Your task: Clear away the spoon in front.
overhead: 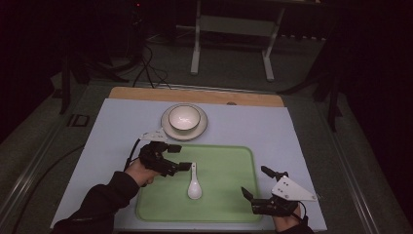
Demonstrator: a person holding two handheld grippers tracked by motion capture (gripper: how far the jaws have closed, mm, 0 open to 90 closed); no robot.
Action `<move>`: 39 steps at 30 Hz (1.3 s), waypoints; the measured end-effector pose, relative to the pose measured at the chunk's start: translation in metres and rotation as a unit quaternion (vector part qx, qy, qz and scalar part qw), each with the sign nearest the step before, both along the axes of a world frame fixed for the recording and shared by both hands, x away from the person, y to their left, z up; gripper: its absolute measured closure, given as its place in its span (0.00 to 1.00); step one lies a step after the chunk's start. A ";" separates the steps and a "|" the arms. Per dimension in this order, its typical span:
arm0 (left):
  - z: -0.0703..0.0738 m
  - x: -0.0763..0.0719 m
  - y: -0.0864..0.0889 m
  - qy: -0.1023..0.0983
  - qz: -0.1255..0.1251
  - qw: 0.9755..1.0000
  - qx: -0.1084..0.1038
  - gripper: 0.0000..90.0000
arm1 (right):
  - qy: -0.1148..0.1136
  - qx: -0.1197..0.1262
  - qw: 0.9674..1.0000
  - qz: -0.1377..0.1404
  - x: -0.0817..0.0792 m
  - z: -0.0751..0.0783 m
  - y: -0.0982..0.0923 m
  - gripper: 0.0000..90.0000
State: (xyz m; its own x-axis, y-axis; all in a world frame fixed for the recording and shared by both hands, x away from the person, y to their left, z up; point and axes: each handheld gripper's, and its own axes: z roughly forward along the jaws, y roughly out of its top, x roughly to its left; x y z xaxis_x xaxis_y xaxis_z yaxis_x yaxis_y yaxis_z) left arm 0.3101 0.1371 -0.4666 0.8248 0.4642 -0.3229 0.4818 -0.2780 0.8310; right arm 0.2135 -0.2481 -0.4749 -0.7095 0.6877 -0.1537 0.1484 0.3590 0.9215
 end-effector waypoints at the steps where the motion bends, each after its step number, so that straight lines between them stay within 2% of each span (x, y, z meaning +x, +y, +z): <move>1: 0.001 -0.002 0.003 -0.004 -0.001 1.000 0.001 0.13 | 0.000 0.000 1.000 0.001 0.000 0.000 0.000 0.12; 7: 0.007 -0.014 0.021 -0.023 -0.010 1.000 0.003 0.02 | 0.000 0.000 1.000 0.000 0.000 0.000 0.001 0.12; 9: 0.009 -0.020 0.027 -0.038 -0.004 0.999 0.005 0.02 | 0.000 0.000 1.000 0.000 0.000 0.000 0.001 0.12; 17: 0.005 -0.032 0.053 -0.062 0.010 0.998 -0.006 0.02 | -0.003 -0.002 1.000 0.000 -0.001 0.000 0.001 0.12; 20: 0.003 -0.036 0.061 -0.072 0.019 0.997 -0.002 0.02 | -0.003 -0.002 1.000 0.000 -0.001 0.000 0.001 0.12; 28: -0.008 -0.046 0.082 -0.077 0.050 0.996 -0.010 0.02 | -0.002 -0.002 1.000 0.000 -0.001 0.000 0.001 0.12; 32: -0.016 -0.050 0.091 -0.080 0.074 0.994 -0.014 0.02 | -0.003 -0.004 1.000 0.001 -0.001 0.000 0.002 0.12; 39: -0.028 -0.057 0.099 -0.079 0.095 0.992 -0.014 0.02 | -0.004 -0.004 1.000 0.000 -0.001 0.000 0.002 0.12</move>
State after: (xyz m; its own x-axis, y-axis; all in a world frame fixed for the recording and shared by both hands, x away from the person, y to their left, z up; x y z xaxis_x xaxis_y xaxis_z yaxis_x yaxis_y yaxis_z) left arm 0.2533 0.2358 -0.4951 0.7644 0.6088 -0.2121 0.3865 -0.1695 0.9066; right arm 0.2125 -0.2463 -0.4748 -0.7084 0.6864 -0.1641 0.1418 0.3662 0.9197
